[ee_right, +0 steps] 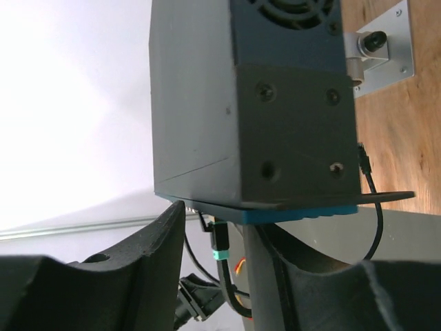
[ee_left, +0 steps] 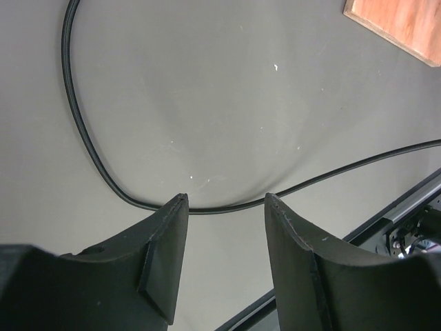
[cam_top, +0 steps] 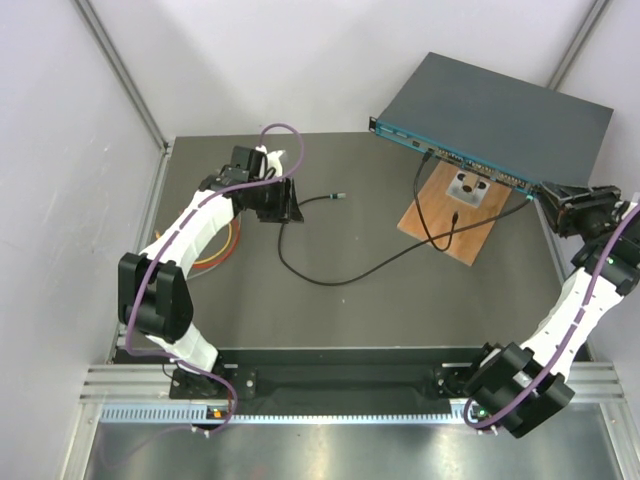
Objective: Pull the plug from the switch port
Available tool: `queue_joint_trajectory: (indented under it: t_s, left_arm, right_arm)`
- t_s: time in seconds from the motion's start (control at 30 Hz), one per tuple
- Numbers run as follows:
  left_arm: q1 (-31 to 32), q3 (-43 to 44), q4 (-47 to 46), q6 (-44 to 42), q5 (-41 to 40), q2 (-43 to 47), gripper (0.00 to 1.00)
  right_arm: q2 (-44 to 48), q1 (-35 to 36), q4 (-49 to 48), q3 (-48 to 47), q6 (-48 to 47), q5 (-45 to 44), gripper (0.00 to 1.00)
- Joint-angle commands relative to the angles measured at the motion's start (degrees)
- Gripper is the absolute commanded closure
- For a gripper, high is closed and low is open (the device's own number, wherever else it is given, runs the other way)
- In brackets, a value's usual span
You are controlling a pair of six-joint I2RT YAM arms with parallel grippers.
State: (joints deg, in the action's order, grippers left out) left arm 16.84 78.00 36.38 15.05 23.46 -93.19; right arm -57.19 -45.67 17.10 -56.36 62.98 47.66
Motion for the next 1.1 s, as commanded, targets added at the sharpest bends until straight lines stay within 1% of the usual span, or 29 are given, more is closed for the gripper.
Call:
queue_joint_trajectory:
  t_s: [0.0, 0.1, 0.33, 0.4, 0.6, 0.67, 0.87, 0.93, 1.0, 1.07]
  left_arm:
    - [-0.8, -0.1, -1.9, -1.0, 1.7, 0.2, 0.47]
    - [-0.9, -0.6, -2.2, -0.9, 2.0, 0.2, 0.47]
    - [-1.1, -0.9, -2.7, -0.5, 2.9, 0.2, 0.48]
    - [-1.3, -1.0, -2.7, -0.5, 3.0, 0.3, 0.48]
    - [-1.4, -1.2, -2.5, -0.9, 2.6, 0.7, 0.48]
    - [-1.5, -1.4, -2.5, -0.9, 2.7, 0.8, 0.48]
    - [-1.6, -1.3, -2.6, -0.9, 3.0, 0.7, 0.48]
    - [-1.7, -1.4, -2.5, -0.9, 3.2, 0.6, 0.48]
    - [-1.6, -1.4, -2.6, -0.9, 3.3, 0.7, 0.48]
    - [-1.6, -1.5, -2.6, -0.9, 3.4, 0.8, 0.48]
  right_arm:
    - [0.0, 1.0, -1.8, -2.8, -1.4, -0.2, 0.62]
    - [0.3, 1.5, 0.1, -3.1, -2.6, 0.0, 0.63]
    - [-0.4, 3.6, 0.6, -4.5, -3.1, -0.3, 0.63]
    - [-0.6, 4.1, 0.0, -4.5, -2.9, -0.4, 0.66]
    - [-1.2, 4.9, 1.4, -4.4, -3.9, -0.5, 0.68]
    - [-1.4, 4.9, 1.7, -4.5, -4.5, -0.4, 0.71]
    - [-1.1, 4.8, 2.4, -3.9, -5.3, -0.4, 0.73]
    - [-1.0, 4.7, 2.5, -3.4, -5.3, -0.2, 0.77]
    - [-0.6, 4.6, 2.5, -3.2, -5.5, 0.2, 0.77]
    - [-0.2, 4.2, 2.5, -3.0, -5.9, 0.5, 0.74]
